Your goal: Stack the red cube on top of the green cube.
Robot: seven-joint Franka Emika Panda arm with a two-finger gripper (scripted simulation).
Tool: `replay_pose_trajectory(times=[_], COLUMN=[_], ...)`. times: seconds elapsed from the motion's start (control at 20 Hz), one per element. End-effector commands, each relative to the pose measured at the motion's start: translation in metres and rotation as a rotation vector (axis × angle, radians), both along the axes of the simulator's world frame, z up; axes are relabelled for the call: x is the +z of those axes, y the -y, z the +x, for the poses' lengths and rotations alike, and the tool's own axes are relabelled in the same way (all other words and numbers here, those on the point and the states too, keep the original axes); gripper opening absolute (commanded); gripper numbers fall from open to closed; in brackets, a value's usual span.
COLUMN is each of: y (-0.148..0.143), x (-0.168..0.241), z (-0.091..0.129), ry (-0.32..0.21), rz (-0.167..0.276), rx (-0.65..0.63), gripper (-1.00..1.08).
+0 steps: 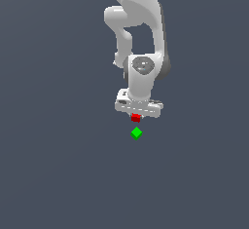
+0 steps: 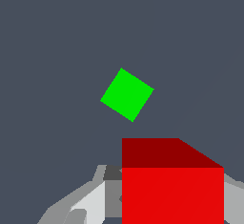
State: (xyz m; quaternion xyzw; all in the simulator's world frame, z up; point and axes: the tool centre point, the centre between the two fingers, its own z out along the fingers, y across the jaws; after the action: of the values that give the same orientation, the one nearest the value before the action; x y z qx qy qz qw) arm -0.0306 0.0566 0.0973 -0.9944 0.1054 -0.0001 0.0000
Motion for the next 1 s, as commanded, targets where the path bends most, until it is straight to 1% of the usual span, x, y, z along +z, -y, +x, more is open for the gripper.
replay_pose_trajectory(times=[0.0, 0.2, 0.4, 0.6, 0.85, 0.9, 0.95], y=[-0.001, -0.002, -0.003, -0.003, -0.004, -0.004, -0.004], x=[-0.007, -0.019, -0.027, -0.031, -0.033, -0.033, -0.033], z=[0.012, 0.031, 0.044, 0.052, 0.056, 0.056, 0.056], ry=[0.0, 0.0, 0.0, 0.0, 0.0, 0.0, 0.0], rz=[0.0, 0.0, 0.0, 0.0, 0.0, 0.0, 0.0], rx=[0.0, 0.0, 0.0, 0.0, 0.0, 0.0, 0.0], gripper=[-1.0, -1.0, -1.0, -1.0, -1.0, 1.0, 1.0])
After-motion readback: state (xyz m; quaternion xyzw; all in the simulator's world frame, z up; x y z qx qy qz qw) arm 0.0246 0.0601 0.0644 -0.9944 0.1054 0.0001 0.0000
